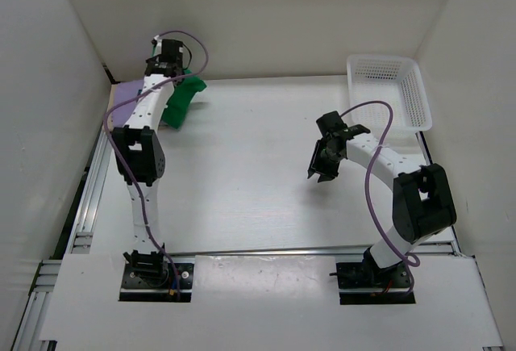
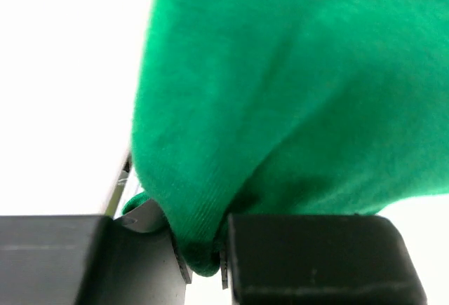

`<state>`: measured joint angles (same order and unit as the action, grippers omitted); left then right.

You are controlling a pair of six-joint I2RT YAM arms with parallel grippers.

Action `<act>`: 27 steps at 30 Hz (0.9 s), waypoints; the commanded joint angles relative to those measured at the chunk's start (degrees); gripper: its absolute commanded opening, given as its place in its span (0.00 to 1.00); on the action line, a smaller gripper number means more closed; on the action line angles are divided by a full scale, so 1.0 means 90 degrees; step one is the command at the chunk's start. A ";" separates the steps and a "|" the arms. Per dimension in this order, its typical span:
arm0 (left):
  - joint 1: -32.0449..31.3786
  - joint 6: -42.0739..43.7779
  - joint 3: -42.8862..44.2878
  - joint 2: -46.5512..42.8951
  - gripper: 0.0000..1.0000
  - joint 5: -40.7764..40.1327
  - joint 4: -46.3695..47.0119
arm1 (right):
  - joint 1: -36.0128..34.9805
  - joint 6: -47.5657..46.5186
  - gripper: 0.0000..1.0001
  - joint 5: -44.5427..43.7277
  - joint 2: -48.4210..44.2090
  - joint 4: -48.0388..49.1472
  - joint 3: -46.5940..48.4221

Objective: Fold and stack the t-shirts
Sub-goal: Put the neatly folded tshirt into the corner of the board with the left arm

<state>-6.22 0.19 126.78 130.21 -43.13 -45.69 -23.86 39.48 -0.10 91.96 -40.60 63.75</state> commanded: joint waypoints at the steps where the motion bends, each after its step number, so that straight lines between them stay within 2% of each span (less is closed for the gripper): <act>1: 0.0358 -0.0021 0.0025 -0.0835 0.10 -0.0159 0.0243 | 0.0014 -0.0110 0.42 -0.0116 -0.0169 -0.0050 -0.0022; 8: 0.0778 -0.0021 -0.0317 -0.0533 0.10 0.0164 0.0243 | 0.0014 -0.0168 0.42 -0.0057 -0.0042 -0.0050 0.0055; 9: 0.0837 -0.0021 -0.0317 -0.0426 0.13 0.0164 0.0243 | 0.0014 -0.0168 0.42 0.0010 0.0016 -0.0050 0.0143; 10: 0.0953 -0.0021 -0.0105 -0.0174 0.21 0.0096 0.0243 | 0.0014 -0.0226 0.42 0.0011 0.0016 -0.0050 0.0144; 11: 0.1013 -0.0021 0.0033 -0.0026 0.53 0.0028 0.0243 | 0.0014 -0.0227 0.42 0.0011 0.0016 -0.0050 0.0211; 12: 0.1071 -0.0021 0.0179 0.0101 0.65 -0.0108 0.0243 | 0.0014 -0.0227 0.42 0.0011 0.0016 -0.0117 0.0212; 14: 0.1237 -0.0021 0.0695 0.0472 0.79 -0.0304 0.0301 | 0.0014 -0.0227 0.42 0.0011 0.0016 -0.0118 0.0280; 15: 0.1305 -0.0021 0.0882 0.0580 0.93 -0.0402 0.0301 | 0.0014 -0.0285 0.42 0.0011 0.0016 -0.0176 0.0280; 16: 0.1364 -0.0021 0.1174 0.0735 0.98 -0.0664 0.0379 | 0.0014 -0.0286 0.42 0.0011 0.0016 -0.0176 0.0280; 19: 0.1540 -0.0021 0.1284 0.0737 1.00 -0.0910 0.0447 | 0.0014 -0.0286 0.42 0.0011 -0.0129 -0.0176 0.0280; 23: 0.1599 -0.0021 0.0836 -0.0101 1.00 -0.0910 0.0448 | 0.0014 -0.0227 0.42 0.0011 -0.0452 -0.0176 0.0144; 27: 0.1454 -0.0021 -0.0517 -0.1048 1.00 -0.0852 0.0448 | 0.0014 -0.0168 0.42 0.0011 -0.0939 -0.0176 -0.0148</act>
<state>8.64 0.19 127.44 131.98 -49.19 -42.22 -23.86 38.11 0.03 88.14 -40.93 63.51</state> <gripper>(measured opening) 0.987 0.422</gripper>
